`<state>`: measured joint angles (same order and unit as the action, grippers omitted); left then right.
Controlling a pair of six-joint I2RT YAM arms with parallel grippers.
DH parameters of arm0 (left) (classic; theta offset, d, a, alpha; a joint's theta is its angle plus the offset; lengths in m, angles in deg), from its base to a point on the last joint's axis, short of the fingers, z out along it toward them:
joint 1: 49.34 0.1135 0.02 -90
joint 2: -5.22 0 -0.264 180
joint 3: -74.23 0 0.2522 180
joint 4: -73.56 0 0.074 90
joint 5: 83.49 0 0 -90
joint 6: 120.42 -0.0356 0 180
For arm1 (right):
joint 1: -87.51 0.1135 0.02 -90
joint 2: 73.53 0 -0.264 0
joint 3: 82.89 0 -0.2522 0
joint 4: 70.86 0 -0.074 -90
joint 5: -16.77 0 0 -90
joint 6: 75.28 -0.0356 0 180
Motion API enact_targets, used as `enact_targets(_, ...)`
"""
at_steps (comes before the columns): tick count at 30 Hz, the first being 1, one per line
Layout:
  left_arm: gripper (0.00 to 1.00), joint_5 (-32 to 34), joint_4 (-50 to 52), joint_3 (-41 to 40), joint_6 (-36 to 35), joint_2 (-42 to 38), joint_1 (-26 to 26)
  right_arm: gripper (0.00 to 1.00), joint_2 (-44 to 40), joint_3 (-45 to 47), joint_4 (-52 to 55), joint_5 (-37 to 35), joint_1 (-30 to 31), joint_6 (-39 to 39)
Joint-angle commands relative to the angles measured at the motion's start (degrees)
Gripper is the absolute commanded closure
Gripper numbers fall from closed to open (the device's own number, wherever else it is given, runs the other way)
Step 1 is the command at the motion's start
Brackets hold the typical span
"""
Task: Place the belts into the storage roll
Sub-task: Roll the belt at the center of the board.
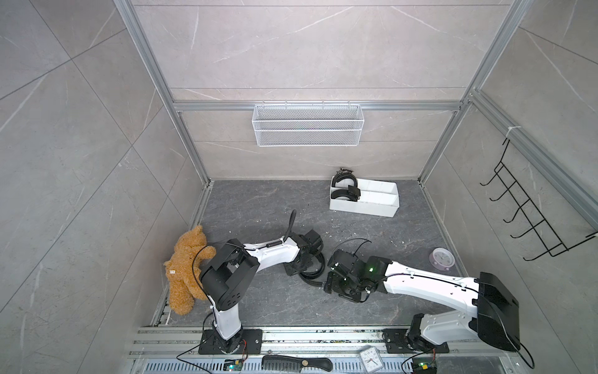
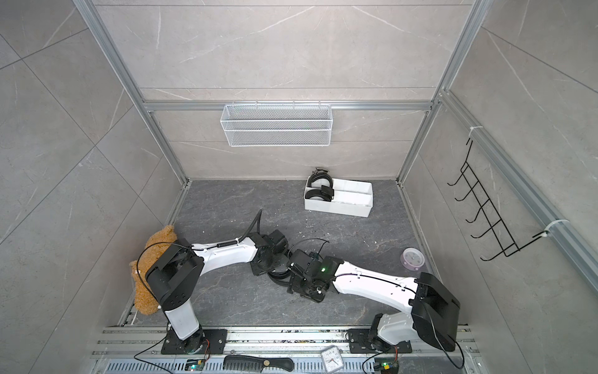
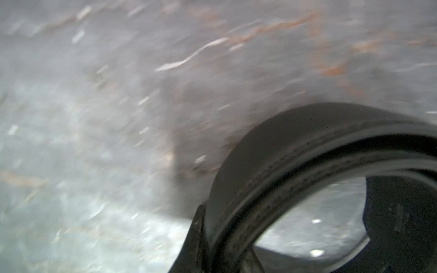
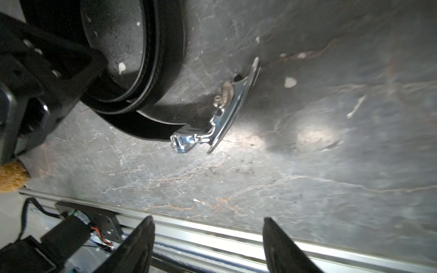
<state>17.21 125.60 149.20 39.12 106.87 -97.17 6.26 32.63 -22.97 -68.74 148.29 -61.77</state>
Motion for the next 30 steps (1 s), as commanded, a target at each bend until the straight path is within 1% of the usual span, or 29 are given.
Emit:
enact_targets(1, 1.00, -0.4, 2.2, -4.6, 7.2, -0.5, -0.5, 0.23, 2.2, 1.7, -9.5, -4.4, 1.9, -14.7)
enact_targets(3, 1.00, -0.8, 0.5, -5.6, 8.2, -1.4, -0.8, 0.22, 4.0, 2.1, -13.3, -5.8, 2.0, -15.4)
enact_targets(8, 1.00, -2.0, -2.0, -6.8, 9.1, -3.2, -1.6, 0.19, 9.8, 0.4, -13.2, -8.1, 1.9, -13.5)
enact_targets(13, 1.00, -2.5, -4.1, -8.8, 9.4, -4.7, -2.8, 0.17, 10.4, 2.3, -15.3, -13.5, 1.1, -12.7)
enact_targets(15, 1.00, -2.8, -5.1, -9.7, 9.5, -5.2, -3.2, 0.16, 9.5, 3.9, -17.8, -15.1, 0.8, -12.2)
enact_targets(18, 1.00, -3.1, -4.8, -9.9, 9.8, -5.1, -3.4, 0.14, 8.5, 5.0, -19.7, -15.5, 0.5, -10.1)
enact_targets(22, 1.00, -3.1, -4.2, -8.4, 8.6, -4.1, -3.5, 0.07, 8.1, 5.1, -19.8, -13.4, 0.5, -7.9)
enact_targets(26, 1.00, -2.8, -2.7, -6.7, 7.8, -2.9, -4.2, 0.05, 8.4, 7.2, -24.4, -12.9, -0.2, -7.3)
enact_targets(30, 1.00, -4.3, -4.8, -8.5, 9.1, -2.6, -4.2, 0.05, 7.1, 8.9, -28.4, -13.0, -0.2, -6.9)
